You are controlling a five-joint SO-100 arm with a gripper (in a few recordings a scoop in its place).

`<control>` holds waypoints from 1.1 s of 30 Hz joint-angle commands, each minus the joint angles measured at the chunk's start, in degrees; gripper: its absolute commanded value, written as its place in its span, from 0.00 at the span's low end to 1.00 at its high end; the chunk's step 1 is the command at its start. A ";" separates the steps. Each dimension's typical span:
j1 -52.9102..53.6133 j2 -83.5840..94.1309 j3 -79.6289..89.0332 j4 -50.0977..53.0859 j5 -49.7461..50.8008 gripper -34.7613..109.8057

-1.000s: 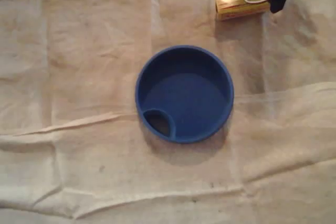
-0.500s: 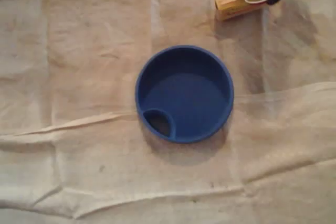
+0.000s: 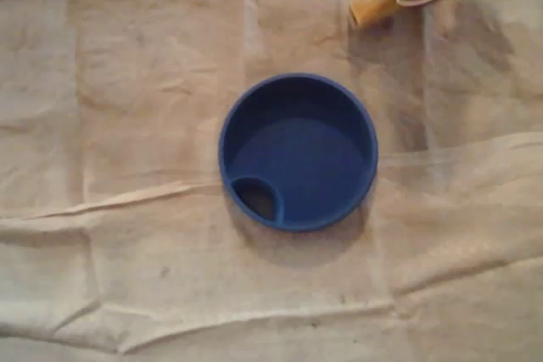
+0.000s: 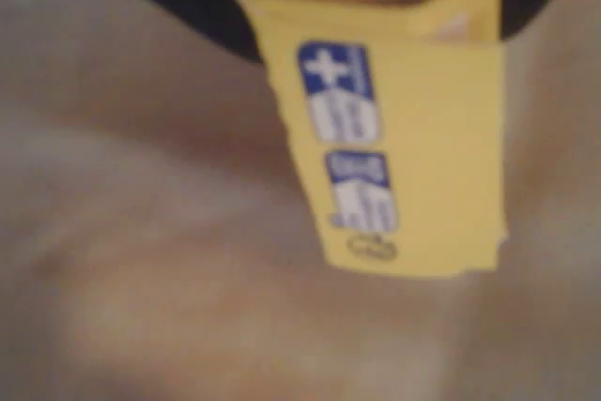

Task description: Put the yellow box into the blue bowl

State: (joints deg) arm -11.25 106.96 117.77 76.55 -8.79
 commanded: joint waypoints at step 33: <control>23.03 -32.70 -60.73 0.79 0.00 0.24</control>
State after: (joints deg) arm 11.25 74.79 66.01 77.34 -8.61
